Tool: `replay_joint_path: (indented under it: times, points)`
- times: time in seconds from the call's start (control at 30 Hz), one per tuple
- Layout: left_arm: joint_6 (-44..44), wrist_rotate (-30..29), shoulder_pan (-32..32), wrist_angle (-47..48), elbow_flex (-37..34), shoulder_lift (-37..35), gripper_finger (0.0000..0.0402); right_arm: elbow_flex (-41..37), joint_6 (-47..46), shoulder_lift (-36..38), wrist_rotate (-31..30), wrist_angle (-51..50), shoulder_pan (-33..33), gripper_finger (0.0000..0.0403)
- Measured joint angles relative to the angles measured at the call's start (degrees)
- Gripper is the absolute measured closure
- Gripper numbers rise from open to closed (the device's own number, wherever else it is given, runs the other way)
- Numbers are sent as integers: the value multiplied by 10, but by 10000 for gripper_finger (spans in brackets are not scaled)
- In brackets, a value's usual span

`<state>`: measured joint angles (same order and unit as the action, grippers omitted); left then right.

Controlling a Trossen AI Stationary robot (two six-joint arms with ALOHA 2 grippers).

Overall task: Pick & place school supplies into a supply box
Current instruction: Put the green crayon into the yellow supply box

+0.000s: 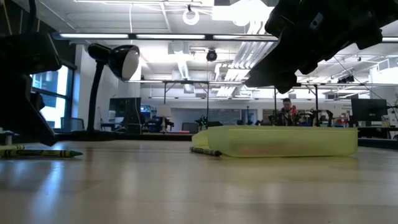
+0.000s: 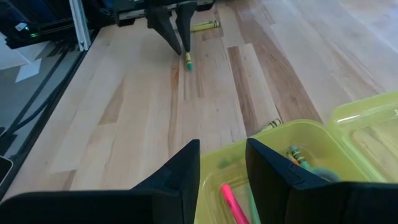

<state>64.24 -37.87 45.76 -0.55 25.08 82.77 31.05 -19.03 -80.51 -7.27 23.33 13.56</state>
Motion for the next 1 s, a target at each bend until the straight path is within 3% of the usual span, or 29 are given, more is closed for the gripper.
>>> replay_joint_path:
  times: [0.4,0.8,1.0]
  points:
    - [16,-12,0,-10,2,53,300,0,0,0,0,0,0,295]
    - [57,-60,1,-140,2,155,300,0,0,0,12,-2,0,295]
    - [66,-70,21,-141,2,164,300,0,-2,0,19,-8,0,295]
